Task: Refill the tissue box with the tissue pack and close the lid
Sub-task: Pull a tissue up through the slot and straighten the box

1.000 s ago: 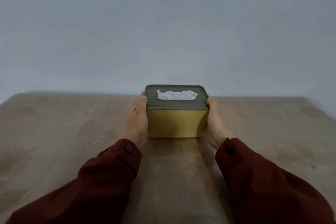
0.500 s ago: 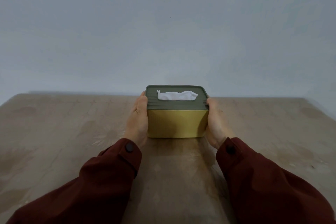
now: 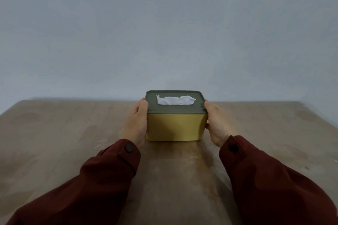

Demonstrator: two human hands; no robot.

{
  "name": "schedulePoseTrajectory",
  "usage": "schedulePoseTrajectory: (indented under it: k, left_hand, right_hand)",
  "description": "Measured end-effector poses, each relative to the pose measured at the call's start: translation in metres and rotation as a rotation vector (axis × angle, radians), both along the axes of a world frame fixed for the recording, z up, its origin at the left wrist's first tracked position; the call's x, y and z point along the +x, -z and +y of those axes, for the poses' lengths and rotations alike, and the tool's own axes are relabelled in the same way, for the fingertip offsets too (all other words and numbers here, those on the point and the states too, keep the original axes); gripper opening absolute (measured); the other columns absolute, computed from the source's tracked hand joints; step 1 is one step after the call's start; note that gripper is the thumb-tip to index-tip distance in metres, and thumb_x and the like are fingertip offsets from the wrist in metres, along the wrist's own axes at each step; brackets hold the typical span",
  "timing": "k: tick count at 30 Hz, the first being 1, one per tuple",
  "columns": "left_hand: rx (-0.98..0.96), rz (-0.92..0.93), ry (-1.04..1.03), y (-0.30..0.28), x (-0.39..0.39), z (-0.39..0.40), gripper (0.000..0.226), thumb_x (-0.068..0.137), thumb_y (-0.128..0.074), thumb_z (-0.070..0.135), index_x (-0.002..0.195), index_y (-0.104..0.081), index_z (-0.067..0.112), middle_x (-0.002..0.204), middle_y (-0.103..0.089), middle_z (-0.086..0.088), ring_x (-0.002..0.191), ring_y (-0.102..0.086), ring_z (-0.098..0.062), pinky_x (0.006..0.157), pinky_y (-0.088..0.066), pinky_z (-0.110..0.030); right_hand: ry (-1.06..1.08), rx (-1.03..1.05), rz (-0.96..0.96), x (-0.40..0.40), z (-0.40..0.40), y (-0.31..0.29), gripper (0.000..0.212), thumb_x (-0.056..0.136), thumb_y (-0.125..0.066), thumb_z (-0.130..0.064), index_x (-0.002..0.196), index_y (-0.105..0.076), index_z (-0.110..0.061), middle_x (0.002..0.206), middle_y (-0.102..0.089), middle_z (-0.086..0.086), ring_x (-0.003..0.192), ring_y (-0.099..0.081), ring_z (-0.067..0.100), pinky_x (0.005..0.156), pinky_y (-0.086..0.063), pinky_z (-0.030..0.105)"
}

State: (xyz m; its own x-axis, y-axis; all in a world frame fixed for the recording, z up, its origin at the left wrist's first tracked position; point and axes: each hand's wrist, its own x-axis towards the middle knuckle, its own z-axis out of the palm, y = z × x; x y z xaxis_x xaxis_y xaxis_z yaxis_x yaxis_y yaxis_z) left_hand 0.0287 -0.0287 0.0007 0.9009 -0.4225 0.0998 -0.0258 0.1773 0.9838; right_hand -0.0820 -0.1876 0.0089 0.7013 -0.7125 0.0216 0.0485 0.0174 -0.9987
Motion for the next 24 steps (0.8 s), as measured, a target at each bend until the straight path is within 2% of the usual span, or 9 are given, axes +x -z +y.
schedulePoseTrajectory:
  k: [3,5,7,9,11,14,18,21,24]
  left_hand:
    - [0.062,-0.024,-0.046,0.000,0.001,0.002,0.029,0.088,-0.041,0.034,0.075,-0.066,0.027,0.080,-0.062,0.003,0.075,-0.053,-0.013,0.071,-0.042,-0.035]
    - [0.072,-0.023,-0.085,0.000,0.003,0.004,0.026,0.087,-0.045,0.036,0.083,-0.068,0.024,0.083,-0.064,0.006,0.075,-0.056,-0.011,0.074,-0.046,-0.035]
    - [0.074,-0.016,-0.119,-0.001,0.004,0.005,0.026,0.087,-0.051,0.035,0.100,-0.067,0.019,0.096,-0.066,0.003,0.085,-0.059,-0.010,0.084,-0.049,-0.037]
    - [0.075,-0.018,-0.151,-0.004,0.005,0.006,0.027,0.086,-0.056,0.032,0.105,-0.063,0.015,0.100,-0.064,0.000,0.088,-0.059,-0.011,0.087,-0.050,-0.036]
    - [0.057,-0.027,-0.175,-0.007,0.003,0.007,0.020,0.085,-0.059,0.027,0.101,-0.060,0.015,0.094,-0.063,0.000,0.085,-0.059,-0.012,0.084,-0.050,-0.035]
    - [0.048,-0.053,-0.199,-0.011,0.002,0.008,0.017,0.083,-0.063,0.021,0.096,-0.059,0.012,0.083,-0.059,0.000,0.083,-0.057,-0.015,0.080,-0.049,-0.033]
    - [0.061,-0.088,-0.211,-0.015,0.002,0.009,0.012,0.083,-0.062,0.017,0.092,-0.060,0.010,0.076,-0.057,0.002,0.076,-0.054,-0.014,0.071,-0.044,-0.028]
    - [0.070,-0.110,-0.229,-0.018,0.001,0.011,0.010,0.083,-0.062,0.018,0.089,-0.061,0.010,0.076,-0.057,0.003,0.071,-0.053,-0.011,0.063,-0.042,-0.023]
    - [0.071,-0.138,-0.236,-0.021,-0.001,0.012,0.010,0.082,-0.063,0.017,0.087,-0.062,0.008,0.072,-0.057,0.003,0.066,-0.052,-0.008,0.057,-0.042,-0.018]
  right_hand:
    - [0.028,-0.006,0.026,-0.003,0.000,-0.004,0.040,0.092,-0.038,-0.029,0.103,-0.057,0.005,0.088,-0.056,0.007,0.080,-0.048,0.018,0.073,-0.037,0.035]
    - [0.042,0.002,0.015,-0.005,0.001,-0.007,0.038,0.091,-0.039,-0.027,0.098,-0.058,0.006,0.085,-0.054,0.007,0.077,-0.046,0.018,0.072,-0.037,0.035]
    - [0.059,-0.001,0.004,-0.007,0.001,-0.010,0.032,0.089,-0.041,-0.025,0.091,-0.062,-0.001,0.083,-0.051,0.006,0.077,-0.043,0.019,0.071,-0.035,0.036]
    - [0.069,-0.004,-0.015,-0.008,0.001,-0.013,0.021,0.088,-0.043,-0.021,0.087,-0.061,-0.010,0.082,-0.049,0.006,0.076,-0.041,0.019,0.070,-0.036,0.036]
    - [0.083,-0.003,-0.032,-0.010,0.002,-0.016,0.013,0.087,-0.045,-0.018,0.081,-0.057,-0.015,0.073,-0.047,0.007,0.072,-0.042,0.019,0.070,-0.040,0.035]
    - [0.119,0.007,-0.038,-0.012,0.001,-0.021,0.017,0.086,-0.048,-0.015,0.070,-0.053,-0.016,0.064,-0.044,-0.002,0.069,-0.046,0.014,0.075,-0.045,0.033]
    - [0.163,-0.016,-0.033,-0.016,0.000,-0.028,0.014,0.087,-0.052,-0.017,0.093,-0.064,-0.013,0.072,-0.054,-0.004,0.073,-0.053,0.011,0.071,-0.047,0.029]
    - [0.188,-0.048,-0.034,-0.019,0.002,-0.033,0.015,0.086,-0.053,-0.016,0.093,-0.065,-0.012,0.072,-0.054,-0.003,0.068,-0.050,0.010,0.061,-0.043,0.024]
    - [0.199,-0.058,-0.040,-0.022,0.006,-0.039,0.013,0.086,-0.054,-0.015,0.090,-0.065,-0.010,0.071,-0.054,-0.001,0.063,-0.047,0.010,0.058,-0.040,0.023]
